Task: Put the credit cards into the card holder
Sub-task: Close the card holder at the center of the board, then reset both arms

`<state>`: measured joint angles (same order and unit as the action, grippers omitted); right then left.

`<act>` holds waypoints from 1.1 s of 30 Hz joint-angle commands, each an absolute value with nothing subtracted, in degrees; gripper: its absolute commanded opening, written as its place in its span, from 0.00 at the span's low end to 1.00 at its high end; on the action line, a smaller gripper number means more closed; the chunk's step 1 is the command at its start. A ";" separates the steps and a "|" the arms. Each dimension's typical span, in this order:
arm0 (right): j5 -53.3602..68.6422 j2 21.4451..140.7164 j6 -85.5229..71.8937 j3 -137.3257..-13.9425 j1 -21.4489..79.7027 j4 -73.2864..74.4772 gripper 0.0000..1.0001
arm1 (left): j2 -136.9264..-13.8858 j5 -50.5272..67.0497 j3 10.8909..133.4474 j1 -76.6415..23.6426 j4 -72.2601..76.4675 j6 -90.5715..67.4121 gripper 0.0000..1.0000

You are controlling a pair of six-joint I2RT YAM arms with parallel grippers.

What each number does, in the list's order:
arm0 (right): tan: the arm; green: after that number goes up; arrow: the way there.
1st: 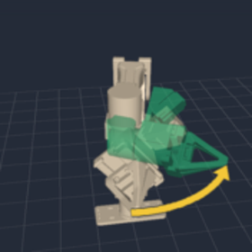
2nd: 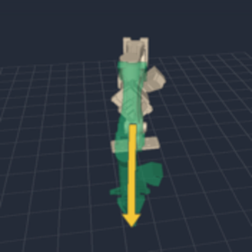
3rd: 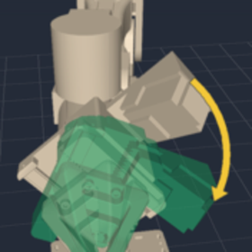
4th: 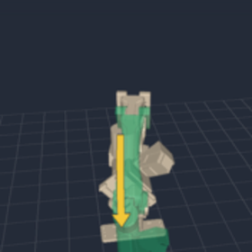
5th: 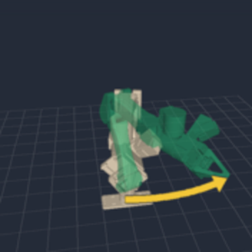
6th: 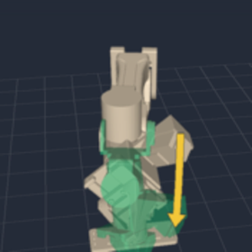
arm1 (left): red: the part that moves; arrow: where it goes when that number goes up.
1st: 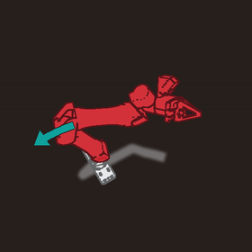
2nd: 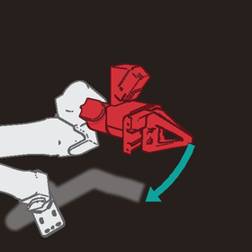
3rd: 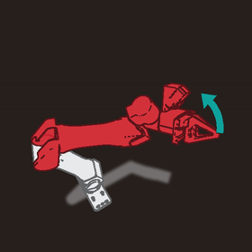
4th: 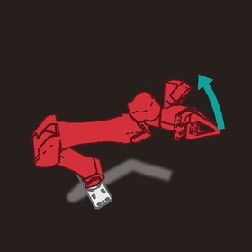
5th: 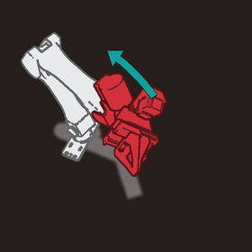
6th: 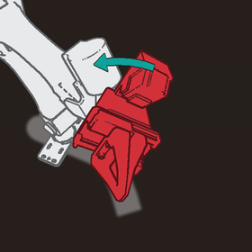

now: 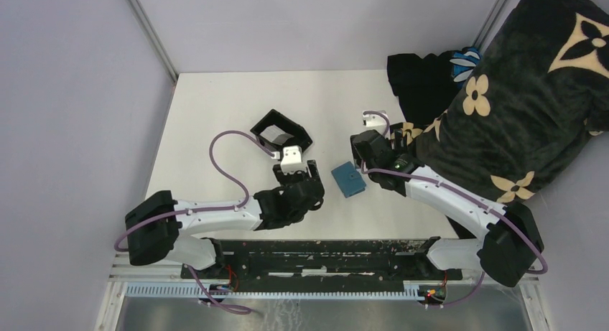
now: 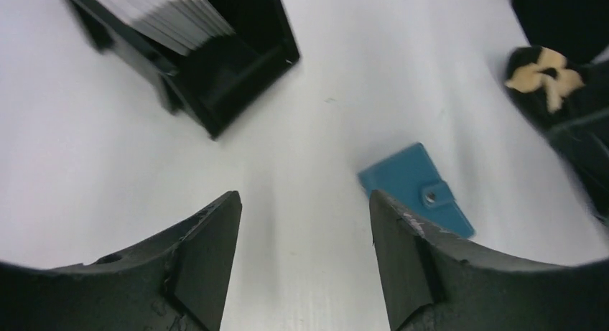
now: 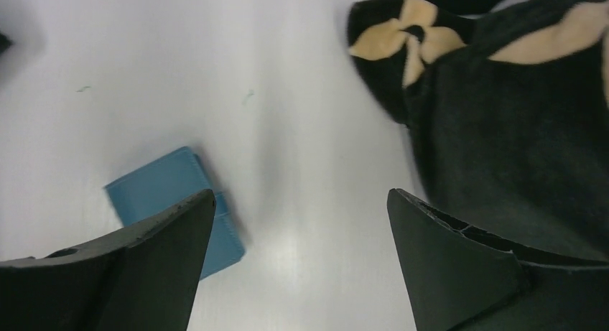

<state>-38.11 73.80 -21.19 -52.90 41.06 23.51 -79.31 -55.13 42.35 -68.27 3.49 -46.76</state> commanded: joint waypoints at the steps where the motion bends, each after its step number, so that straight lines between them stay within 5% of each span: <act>1: -49.88 72.15 -22.74 -50.14 40.68 23.85 0.99 | -77.52 -69.31 45.88 -68.03 -10.39 -48.66 0.76; 8: -54.82 74.21 -29.36 -49.68 40.68 29.67 1.00 | -77.51 -77.67 48.90 -65.11 -25.26 -53.96 1.00; 19: -54.29 68.02 -28.48 -44.86 40.78 24.79 1.00 | -71.66 -84.24 42.76 -58.58 -35.66 -71.09 0.99; 30: -54.40 66.08 -28.03 -43.65 40.72 23.62 1.00 | -67.95 -88.25 36.19 -58.65 -29.38 -63.70 0.99; 33: -54.40 66.09 -27.78 -43.51 40.75 23.47 1.00 | -66.66 -86.03 33.56 -58.85 -17.68 -53.01 0.99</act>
